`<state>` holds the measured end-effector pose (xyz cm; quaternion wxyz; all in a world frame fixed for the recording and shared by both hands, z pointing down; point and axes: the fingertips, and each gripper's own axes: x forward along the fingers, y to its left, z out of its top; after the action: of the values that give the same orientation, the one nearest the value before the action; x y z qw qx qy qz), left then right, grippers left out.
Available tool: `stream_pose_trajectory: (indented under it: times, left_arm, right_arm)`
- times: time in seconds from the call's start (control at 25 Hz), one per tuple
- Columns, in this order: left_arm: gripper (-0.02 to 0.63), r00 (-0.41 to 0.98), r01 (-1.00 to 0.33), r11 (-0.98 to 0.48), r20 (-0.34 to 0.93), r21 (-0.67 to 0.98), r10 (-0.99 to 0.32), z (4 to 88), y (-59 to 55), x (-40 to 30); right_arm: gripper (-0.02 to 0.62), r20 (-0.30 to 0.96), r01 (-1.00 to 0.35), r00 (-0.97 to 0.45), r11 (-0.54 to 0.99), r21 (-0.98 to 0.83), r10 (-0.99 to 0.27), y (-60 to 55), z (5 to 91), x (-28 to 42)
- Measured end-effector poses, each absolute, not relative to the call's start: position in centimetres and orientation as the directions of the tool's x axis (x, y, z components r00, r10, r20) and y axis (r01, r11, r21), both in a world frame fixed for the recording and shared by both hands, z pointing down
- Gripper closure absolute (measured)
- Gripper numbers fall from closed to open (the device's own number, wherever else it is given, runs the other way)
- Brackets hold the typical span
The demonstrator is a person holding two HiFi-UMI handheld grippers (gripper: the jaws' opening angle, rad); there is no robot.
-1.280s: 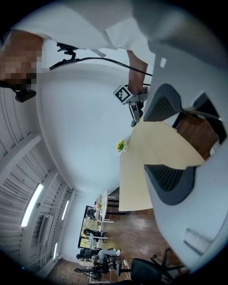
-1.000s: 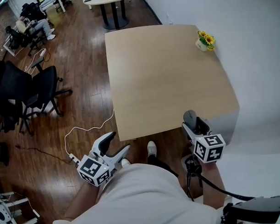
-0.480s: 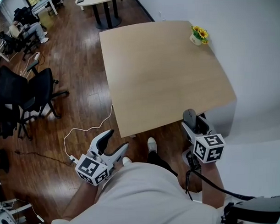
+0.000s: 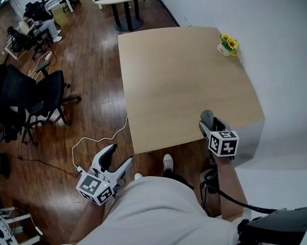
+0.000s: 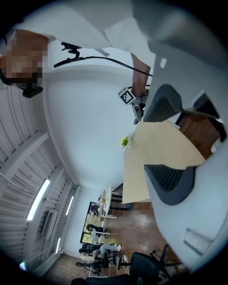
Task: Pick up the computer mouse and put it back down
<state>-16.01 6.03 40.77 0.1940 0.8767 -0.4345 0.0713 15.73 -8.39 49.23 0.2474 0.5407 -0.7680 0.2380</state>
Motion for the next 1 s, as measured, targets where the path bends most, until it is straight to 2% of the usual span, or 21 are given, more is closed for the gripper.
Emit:
stream_pose_trajectory:
  times: [0.4,0.76,1.0]
  left_arm:
    - [0.325,0.466,-0.88,-0.375,0.37,0.292,-0.804,41.1,4.1,-15.9]
    - [0.325,0.377,-0.919,-0.28,0.417,0.277,-0.827,41.0,3.4,-15.9]
    - [0.325,0.351,-0.929,-0.258,0.411,0.265,-0.842,41.5,1.1,-15.6]
  right_arm:
    - [0.301,0.73,-0.947,-0.273,0.308,-0.09,-0.626,-22.1,62.2,16.6]
    - [0.301,0.833,-0.949,-0.204,0.312,-0.04,-0.514,-24.1,71.9,17.1]
    - [0.296,0.832,-0.946,-0.23,0.316,-0.069,-0.505,-25.5,73.6,17.4]
